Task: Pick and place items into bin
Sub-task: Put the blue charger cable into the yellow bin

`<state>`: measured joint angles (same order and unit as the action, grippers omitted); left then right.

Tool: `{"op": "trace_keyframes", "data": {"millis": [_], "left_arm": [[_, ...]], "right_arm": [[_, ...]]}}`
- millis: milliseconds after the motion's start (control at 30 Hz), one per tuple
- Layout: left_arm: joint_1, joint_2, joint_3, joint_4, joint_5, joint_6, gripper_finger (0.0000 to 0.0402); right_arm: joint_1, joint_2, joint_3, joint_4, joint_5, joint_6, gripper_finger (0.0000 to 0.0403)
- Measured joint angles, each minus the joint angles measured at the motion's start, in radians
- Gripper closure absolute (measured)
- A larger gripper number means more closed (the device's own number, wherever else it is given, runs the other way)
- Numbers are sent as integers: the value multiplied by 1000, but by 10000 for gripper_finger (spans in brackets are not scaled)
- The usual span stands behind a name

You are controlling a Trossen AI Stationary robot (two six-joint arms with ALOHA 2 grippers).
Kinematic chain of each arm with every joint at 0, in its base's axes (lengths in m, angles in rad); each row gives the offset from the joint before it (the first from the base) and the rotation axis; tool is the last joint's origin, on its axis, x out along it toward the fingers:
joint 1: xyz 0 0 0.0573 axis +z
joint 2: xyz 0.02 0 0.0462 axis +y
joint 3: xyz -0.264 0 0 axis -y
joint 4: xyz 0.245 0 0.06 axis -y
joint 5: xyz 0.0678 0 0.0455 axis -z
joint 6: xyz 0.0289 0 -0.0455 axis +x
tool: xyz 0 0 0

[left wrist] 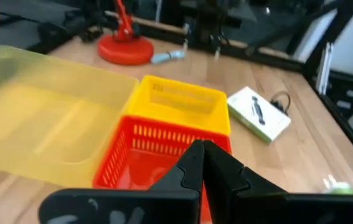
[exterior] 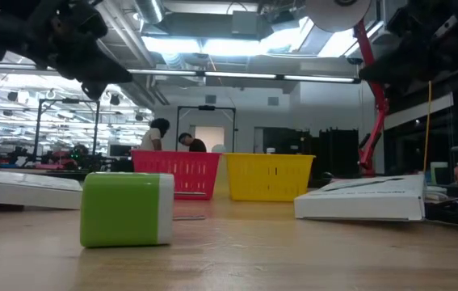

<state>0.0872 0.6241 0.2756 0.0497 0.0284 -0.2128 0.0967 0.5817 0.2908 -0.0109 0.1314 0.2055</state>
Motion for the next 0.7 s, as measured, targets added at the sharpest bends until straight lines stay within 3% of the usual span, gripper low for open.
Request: {"op": "trace_keyframes", "data": {"millis": [167, 500, 700], "left_arm": [[0, 31, 0, 11, 35, 44, 398], [0, 29, 0, 10, 35, 17, 398], [0, 29, 1, 3, 35, 17, 398]], "right_arm": [[0, 87, 52, -133, 10, 102, 403], [0, 243, 275, -614, 73, 407, 403], [0, 296, 327, -781, 74, 515, 403]]}}
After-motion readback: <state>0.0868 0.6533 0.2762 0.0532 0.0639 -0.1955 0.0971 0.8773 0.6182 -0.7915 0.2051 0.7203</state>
